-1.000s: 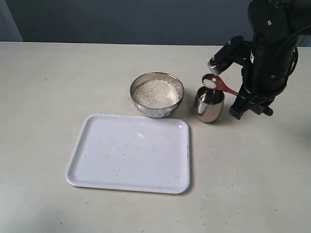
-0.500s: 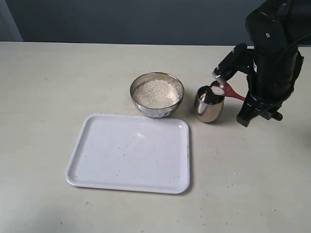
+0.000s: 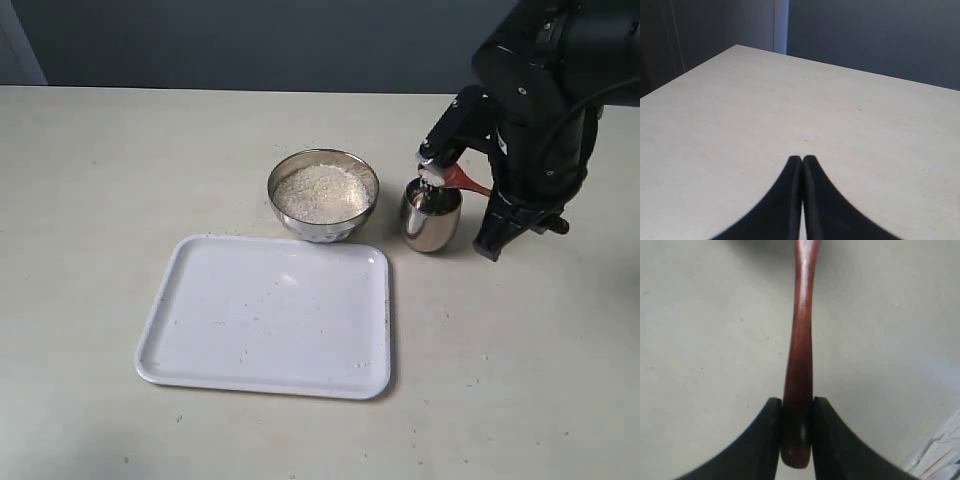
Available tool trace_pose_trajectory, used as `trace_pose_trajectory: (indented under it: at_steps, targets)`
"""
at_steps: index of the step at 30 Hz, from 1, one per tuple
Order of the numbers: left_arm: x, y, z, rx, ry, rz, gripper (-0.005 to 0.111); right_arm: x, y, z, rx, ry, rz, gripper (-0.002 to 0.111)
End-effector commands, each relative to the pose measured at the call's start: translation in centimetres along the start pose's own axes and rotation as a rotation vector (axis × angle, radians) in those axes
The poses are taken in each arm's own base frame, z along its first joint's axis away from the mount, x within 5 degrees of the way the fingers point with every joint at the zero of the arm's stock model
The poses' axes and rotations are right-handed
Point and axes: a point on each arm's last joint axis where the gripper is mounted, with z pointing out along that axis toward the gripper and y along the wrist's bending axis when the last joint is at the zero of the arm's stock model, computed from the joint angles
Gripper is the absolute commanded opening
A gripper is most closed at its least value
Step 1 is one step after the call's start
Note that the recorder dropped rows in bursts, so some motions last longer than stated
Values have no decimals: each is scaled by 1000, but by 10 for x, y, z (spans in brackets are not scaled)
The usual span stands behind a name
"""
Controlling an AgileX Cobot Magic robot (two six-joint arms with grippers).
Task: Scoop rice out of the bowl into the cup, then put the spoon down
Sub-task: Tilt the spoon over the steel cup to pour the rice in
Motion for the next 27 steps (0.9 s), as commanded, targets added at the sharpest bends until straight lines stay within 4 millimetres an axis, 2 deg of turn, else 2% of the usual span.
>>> trace_pose_trajectory:
  at_steps: [1, 10, 18, 27]
  targets:
    - [-2, 0, 0, 5, -9, -5, 1, 4, -3, -1, 36, 24, 8, -1]
    - [-2, 0, 0, 5, -9, -5, 1, -2, 10, -8, 57, 11, -44, -1]
    - [-2, 0, 0, 5, -9, -5, 1, 5, 11, 0, 99, 54, -57, -1]
    - [-2, 0, 0, 5, -9, -5, 1, 4, 9, 0, 121, 43, -51, -1]
